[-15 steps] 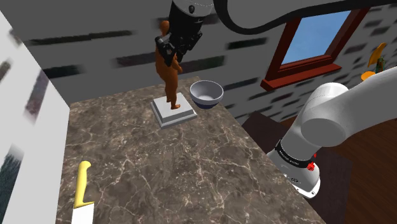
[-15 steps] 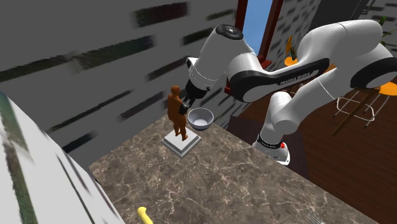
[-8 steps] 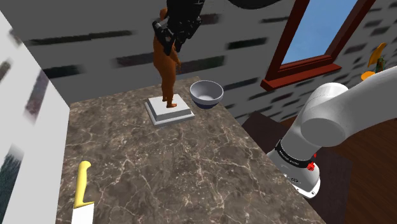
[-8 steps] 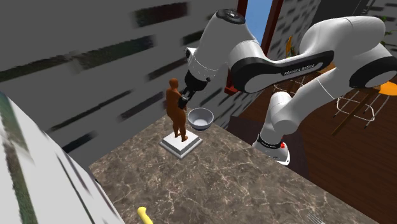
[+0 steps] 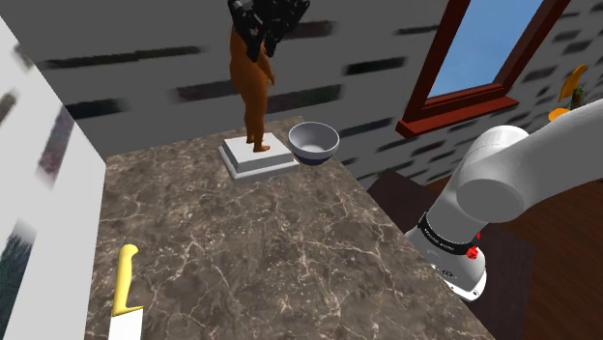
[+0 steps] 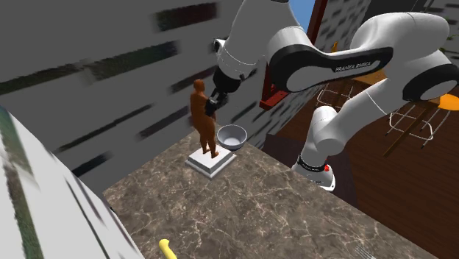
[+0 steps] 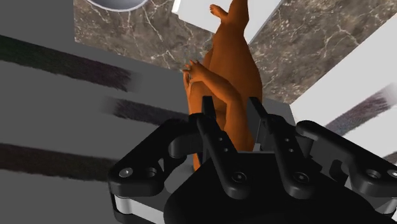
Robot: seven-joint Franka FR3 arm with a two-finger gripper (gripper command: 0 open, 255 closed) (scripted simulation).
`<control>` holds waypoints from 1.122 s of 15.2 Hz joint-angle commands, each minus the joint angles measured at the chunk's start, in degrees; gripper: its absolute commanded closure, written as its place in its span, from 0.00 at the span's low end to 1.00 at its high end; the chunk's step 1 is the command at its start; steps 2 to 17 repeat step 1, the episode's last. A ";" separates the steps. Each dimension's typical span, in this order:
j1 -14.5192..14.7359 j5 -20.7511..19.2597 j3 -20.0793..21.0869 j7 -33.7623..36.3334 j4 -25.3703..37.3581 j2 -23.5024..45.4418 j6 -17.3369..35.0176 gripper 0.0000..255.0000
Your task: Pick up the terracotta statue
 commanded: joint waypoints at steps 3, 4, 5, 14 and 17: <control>-0.04 -0.04 -0.03 -0.02 0.59 0.05 -0.42 1.00; -0.04 -0.04 -0.03 -0.02 0.59 0.05 -0.42 1.00; -0.04 -0.04 -0.03 -0.02 0.59 0.05 -0.42 1.00; -0.04 -0.04 -0.03 -0.02 0.59 0.05 -0.42 1.00; -0.04 -0.04 -0.03 -0.02 0.59 0.05 -0.42 1.00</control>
